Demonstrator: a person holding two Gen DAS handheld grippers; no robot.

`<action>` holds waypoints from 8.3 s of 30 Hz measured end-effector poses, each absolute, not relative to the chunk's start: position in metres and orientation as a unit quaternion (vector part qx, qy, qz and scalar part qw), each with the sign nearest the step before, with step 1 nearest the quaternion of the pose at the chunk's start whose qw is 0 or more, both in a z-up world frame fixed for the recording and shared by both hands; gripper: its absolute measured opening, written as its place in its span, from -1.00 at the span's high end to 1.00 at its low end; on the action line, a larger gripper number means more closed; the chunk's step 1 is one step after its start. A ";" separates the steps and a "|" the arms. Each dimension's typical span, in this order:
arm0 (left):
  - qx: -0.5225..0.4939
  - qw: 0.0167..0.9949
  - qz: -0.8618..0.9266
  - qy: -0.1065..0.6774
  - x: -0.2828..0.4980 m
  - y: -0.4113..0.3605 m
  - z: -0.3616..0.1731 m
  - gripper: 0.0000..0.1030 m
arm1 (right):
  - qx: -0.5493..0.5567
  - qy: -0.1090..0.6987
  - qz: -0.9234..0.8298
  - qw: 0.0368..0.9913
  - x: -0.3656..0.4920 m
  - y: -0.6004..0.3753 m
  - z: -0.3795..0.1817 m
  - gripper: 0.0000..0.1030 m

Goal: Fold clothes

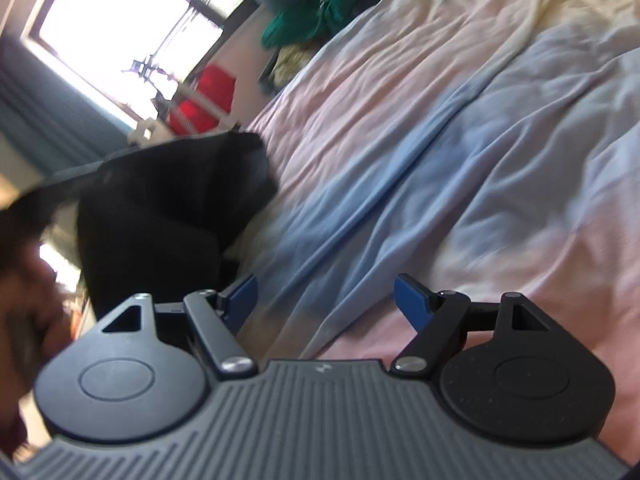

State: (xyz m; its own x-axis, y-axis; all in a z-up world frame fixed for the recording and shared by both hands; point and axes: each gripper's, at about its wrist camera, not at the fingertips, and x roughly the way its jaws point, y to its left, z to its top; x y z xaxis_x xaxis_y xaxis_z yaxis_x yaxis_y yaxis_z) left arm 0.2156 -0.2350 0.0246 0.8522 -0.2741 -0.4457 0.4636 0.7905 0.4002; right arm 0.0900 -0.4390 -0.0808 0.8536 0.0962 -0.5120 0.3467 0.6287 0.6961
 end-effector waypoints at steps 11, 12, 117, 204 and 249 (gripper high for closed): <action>0.208 0.918 -0.259 0.218 0.090 -0.190 -0.069 0.92 | 0.507 0.233 -0.070 0.827 0.081 -0.471 -0.095 -0.52; 0.198 0.921 -0.250 0.223 0.087 -0.182 -0.077 0.92 | 0.522 0.236 -0.053 0.818 0.085 -0.470 -0.100 -0.52; -0.484 0.788 0.023 0.380 0.120 0.167 -0.135 -0.25 | 0.484 0.125 -0.277 0.821 0.037 -0.595 -0.111 0.82; -0.438 0.845 0.082 0.296 0.010 0.302 -0.044 0.50 | 0.454 0.125 -0.282 0.836 -0.018 -0.648 -0.058 0.82; -0.204 0.880 0.106 0.415 0.194 0.212 -0.006 -0.36 | 0.261 0.248 -0.108 0.927 0.078 -0.372 -0.051 -0.57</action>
State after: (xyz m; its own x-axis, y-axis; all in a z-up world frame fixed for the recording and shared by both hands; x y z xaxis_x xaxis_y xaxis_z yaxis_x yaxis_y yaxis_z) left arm 0.1944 0.2123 -0.0063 0.6337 0.0172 -0.7734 -0.3557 0.8943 -0.2716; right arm 0.0779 -0.3723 -0.0507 0.8535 -0.0695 -0.5165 0.3291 0.8403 0.4308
